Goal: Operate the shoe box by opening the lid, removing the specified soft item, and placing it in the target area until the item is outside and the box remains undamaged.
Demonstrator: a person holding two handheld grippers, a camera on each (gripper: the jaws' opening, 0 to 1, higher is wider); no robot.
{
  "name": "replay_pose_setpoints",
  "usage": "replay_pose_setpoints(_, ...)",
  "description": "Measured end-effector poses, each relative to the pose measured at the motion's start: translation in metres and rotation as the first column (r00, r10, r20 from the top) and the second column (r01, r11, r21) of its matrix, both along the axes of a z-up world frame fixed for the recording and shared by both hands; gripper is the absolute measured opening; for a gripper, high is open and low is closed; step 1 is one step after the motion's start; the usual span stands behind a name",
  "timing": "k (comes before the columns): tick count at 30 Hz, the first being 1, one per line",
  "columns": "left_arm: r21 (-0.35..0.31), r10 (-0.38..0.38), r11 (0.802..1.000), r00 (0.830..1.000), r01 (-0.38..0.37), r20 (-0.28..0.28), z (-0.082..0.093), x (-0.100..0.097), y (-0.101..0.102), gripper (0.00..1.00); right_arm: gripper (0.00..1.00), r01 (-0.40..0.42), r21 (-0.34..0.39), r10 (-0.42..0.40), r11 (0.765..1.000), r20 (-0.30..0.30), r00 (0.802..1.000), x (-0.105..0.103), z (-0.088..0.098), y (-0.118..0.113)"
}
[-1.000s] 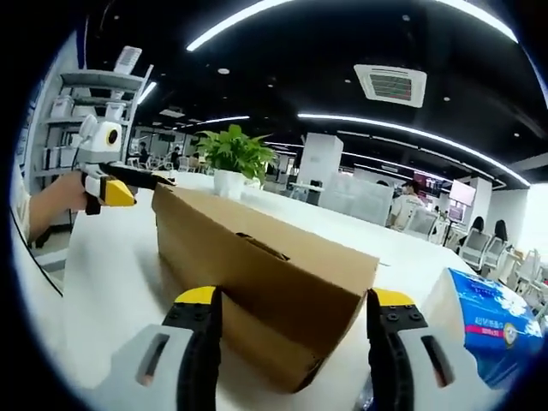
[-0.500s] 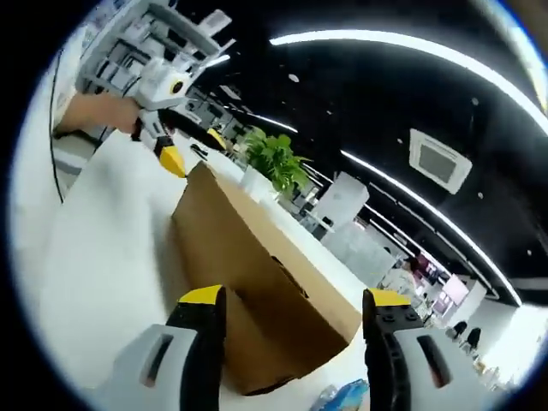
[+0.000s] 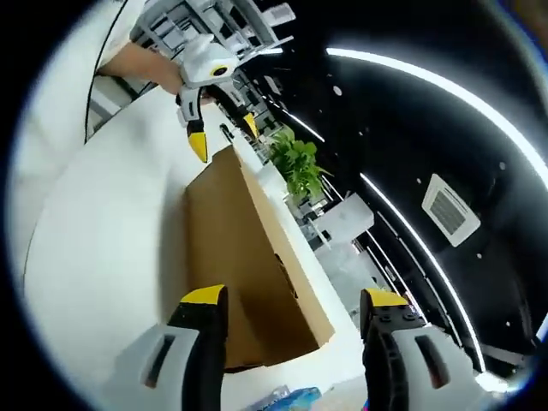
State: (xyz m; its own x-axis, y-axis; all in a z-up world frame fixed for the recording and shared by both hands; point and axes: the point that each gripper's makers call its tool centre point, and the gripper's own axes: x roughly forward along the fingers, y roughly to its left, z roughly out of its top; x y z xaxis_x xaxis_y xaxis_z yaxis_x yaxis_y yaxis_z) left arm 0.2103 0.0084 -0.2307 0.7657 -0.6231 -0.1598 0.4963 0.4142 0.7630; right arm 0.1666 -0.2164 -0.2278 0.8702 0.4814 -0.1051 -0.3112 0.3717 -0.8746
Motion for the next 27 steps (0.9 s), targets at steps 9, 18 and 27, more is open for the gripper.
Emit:
replay_pose_setpoints(9,0.101,-0.020,0.995,0.998,0.014,0.053,-0.011,0.002,-0.002,0.55,0.57,0.012,-0.093,-0.009,0.996,0.038,0.999,-0.001,-0.003,-0.002)
replay_pose_setpoints(18,0.183,0.008,0.983,0.993,-0.029,0.118,-0.008,0.005,0.001,0.51,0.54,0.028,-0.109,-0.023,0.994,0.045,0.999,0.001,-0.008,-0.006)
replay_pose_setpoints(27,0.186,-0.035,0.982,0.991,0.011,0.128,-0.008,-0.003,-0.008,0.45,0.51,0.051,-0.118,-0.046,0.992,0.041,0.998,0.001,-0.014,-0.013)
